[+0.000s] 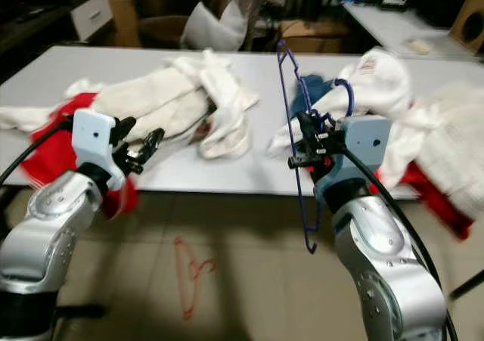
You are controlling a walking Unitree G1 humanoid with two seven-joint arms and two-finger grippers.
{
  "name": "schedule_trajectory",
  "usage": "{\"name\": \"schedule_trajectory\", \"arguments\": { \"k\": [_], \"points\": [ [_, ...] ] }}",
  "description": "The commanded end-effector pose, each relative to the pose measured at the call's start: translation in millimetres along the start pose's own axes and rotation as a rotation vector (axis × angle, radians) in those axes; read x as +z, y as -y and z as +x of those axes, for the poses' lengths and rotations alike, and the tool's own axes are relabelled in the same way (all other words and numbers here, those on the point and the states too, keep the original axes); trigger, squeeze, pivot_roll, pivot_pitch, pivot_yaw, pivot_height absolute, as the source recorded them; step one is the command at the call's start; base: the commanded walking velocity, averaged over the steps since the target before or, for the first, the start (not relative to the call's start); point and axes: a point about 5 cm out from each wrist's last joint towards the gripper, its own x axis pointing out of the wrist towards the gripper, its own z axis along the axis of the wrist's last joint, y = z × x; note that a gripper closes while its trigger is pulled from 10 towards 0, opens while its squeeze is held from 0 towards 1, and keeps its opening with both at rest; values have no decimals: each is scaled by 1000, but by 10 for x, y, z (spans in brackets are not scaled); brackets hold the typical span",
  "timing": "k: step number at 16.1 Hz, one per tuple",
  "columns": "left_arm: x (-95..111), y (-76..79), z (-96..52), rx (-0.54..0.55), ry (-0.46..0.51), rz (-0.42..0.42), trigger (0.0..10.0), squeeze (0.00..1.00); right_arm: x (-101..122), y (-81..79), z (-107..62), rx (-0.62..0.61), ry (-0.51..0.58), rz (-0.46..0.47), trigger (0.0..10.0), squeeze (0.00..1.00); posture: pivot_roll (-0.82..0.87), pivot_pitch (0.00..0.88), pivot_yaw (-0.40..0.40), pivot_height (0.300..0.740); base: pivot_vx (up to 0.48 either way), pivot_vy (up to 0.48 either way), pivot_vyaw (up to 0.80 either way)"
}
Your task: Hang hanger
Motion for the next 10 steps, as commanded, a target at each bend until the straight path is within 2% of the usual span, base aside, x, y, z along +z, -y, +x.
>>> {"name": "schedule_trajectory", "arguments": {
  "k": [1, 7, 8, 10],
  "points": [
    [44, -16, 0, 5, 13, 20, 10000, 0, -86, 34, 6, -23, -52, 34, 10000, 0, -199, 0, 43, 740, 0, 424, 0],
    [30, -58, 36, 9, 5, 21, 10000, 0, -223, -9, -66, 1, -79, -24, 10000, 0, -210, 0, 57, 740, 0, 422, 0],
    [27, -54, 40, 10, 4, 21, 10000, 0, -268, -1, -77, -12, -93, -41, 10000, 0, -213, 0, 64, 740, 0, 0, 0],
    [53, -64, 61, 21, 10, 23, 10000, 0, -306, 25, -94, -32, -102, 18, 10000, 0, -213, 0, 65, 740, 0, -480, 0]
  ]
}}
